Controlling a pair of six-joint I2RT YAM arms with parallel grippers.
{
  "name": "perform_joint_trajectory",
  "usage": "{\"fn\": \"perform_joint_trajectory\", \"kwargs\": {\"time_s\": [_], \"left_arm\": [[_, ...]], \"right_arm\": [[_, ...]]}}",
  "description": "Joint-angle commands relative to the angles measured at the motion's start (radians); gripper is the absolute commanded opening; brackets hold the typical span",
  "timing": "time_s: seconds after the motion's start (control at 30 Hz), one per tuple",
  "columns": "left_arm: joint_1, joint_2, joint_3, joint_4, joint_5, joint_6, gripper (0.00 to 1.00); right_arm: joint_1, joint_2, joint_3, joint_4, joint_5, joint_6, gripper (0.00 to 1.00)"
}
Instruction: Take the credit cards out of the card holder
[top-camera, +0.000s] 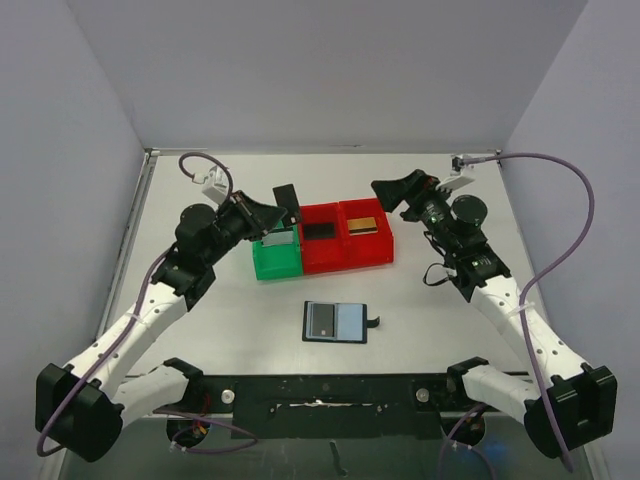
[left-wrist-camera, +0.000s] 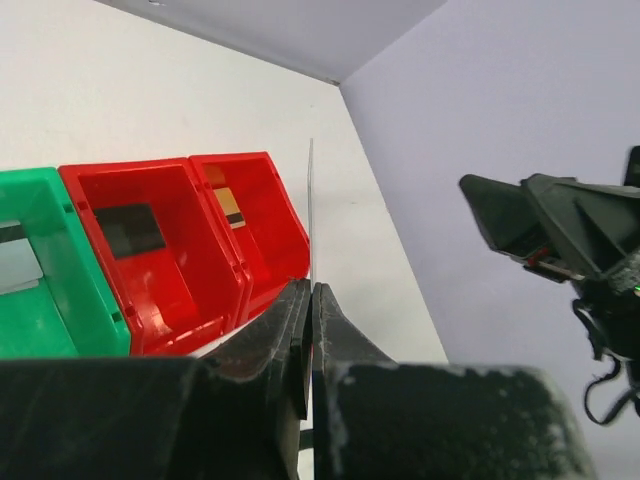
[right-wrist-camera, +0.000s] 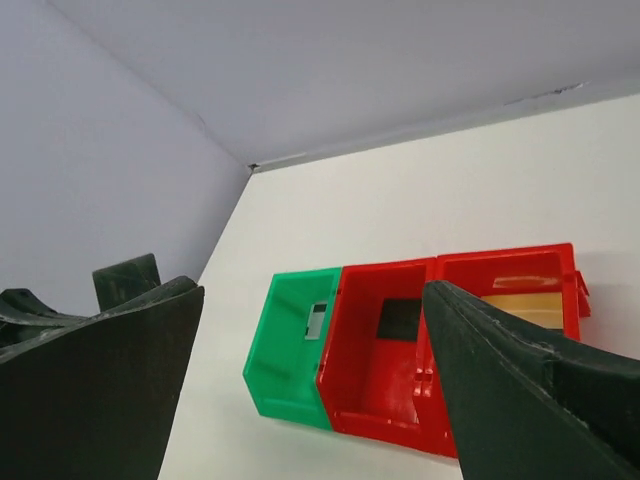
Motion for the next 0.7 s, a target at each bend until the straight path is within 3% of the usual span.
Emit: {"fn": "perform_joint_trajectory", "kwargs": {"time_s": [0.0,0.1,0.23,0.43,0.57,0.67], "left_arm": [[0.034,-0.101,-0.148,0.218,0.101,-0.009,0.0],[0.098,-0.142,-0.236,0.251,0.225,-0.034,0.0],[0.154,-0.14,-0.233,0.269,0.448,-0.035,0.0],[0.171,-0.215,-0.31,0.478,0.499,-0.158,0.0],[0.171,-0.207,-0.323,0.521,0.573,-0.162,0.0],[0.17,-0.226,-0.39,0.65,0.598,-0.226,0.0]], "right_arm": [[-0.055,-0.005,-0.135,0.209,-0.284,0.115,0.96],[-0.056,0.005,-0.161,0.237,-0.415,0.097,0.92],[-0.029,0.038,-0.176,0.284,-0.547,0.095,0.87],[0.058,0.086,-0.06,0.09,-0.549,0.026,0.81],[0.16,0.103,-0.063,0.162,-0.539,0.006,0.81],[0.181,0.122,-0.061,0.213,-0.581,0.035,0.8]]}}
